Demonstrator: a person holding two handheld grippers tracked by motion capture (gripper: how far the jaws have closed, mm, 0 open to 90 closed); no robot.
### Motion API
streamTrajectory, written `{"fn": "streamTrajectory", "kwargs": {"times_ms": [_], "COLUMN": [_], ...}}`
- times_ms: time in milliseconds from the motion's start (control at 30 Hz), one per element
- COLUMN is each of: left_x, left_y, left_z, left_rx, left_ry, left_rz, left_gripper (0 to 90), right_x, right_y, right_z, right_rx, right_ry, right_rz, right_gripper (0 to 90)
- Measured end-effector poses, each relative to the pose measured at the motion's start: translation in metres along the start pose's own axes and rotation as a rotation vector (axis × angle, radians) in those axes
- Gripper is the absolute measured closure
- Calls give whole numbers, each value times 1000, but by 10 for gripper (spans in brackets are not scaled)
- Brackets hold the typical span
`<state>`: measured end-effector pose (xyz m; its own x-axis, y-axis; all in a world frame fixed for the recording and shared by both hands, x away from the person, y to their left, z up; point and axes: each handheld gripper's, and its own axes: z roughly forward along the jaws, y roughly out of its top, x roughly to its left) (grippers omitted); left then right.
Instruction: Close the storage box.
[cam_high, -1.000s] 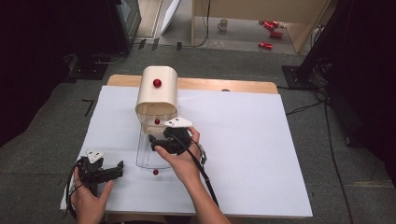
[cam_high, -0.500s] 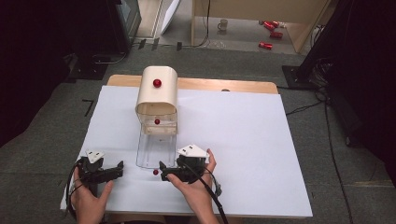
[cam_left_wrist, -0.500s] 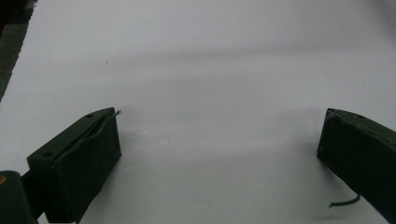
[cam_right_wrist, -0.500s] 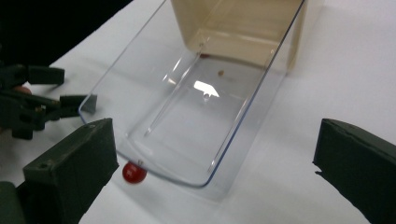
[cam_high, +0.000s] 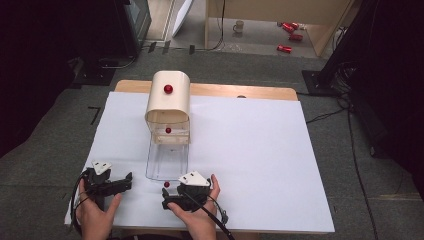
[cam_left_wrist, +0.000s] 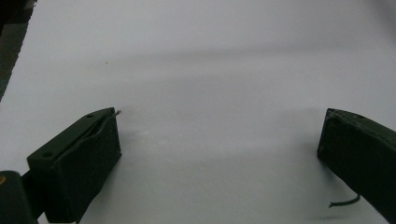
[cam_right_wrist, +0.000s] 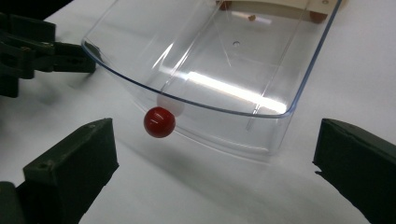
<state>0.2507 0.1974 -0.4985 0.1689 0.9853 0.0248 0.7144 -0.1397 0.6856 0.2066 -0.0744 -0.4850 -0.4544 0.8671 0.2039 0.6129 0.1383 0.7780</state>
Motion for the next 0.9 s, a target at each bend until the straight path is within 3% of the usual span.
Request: {"fn": "streamTrajectory", "kwargs": {"times_ms": [100, 133, 200, 267, 467, 567, 700, 900], "left_x": [0, 0, 0, 0, 0, 0, 0, 0], "left_y": [0, 0, 0, 0, 0, 0, 0, 0], "left_z": [0, 0, 0, 0, 0, 0, 0, 0], "left_rx": [0, 0, 0, 0, 0, 0, 0, 1], "left_ry": [0, 0, 0, 0, 0, 0, 0, 0], "left_rz": [0, 0, 0, 0, 0, 0, 1, 1], "left_gripper": [0, 0, 0, 0, 0, 0, 0, 0], "right_x": [1, 1, 2, 5, 11, 14, 12, 16], "right_y": [-2, -4, -6, -9, -14, -16, -19, -24], "right_z": [3, 6, 8, 9, 13, 10, 6, 3], "right_rx": [-1, 9, 19, 19, 23, 8, -5, -11], "right_ry": [-29, -49, -55, -67, -97, -127, -120, -107], "right_rz": [12, 39, 49, 31, 35, 37, 60, 53], "right_gripper": [0, 0, 51, 130, 183, 325, 425, 552]}}
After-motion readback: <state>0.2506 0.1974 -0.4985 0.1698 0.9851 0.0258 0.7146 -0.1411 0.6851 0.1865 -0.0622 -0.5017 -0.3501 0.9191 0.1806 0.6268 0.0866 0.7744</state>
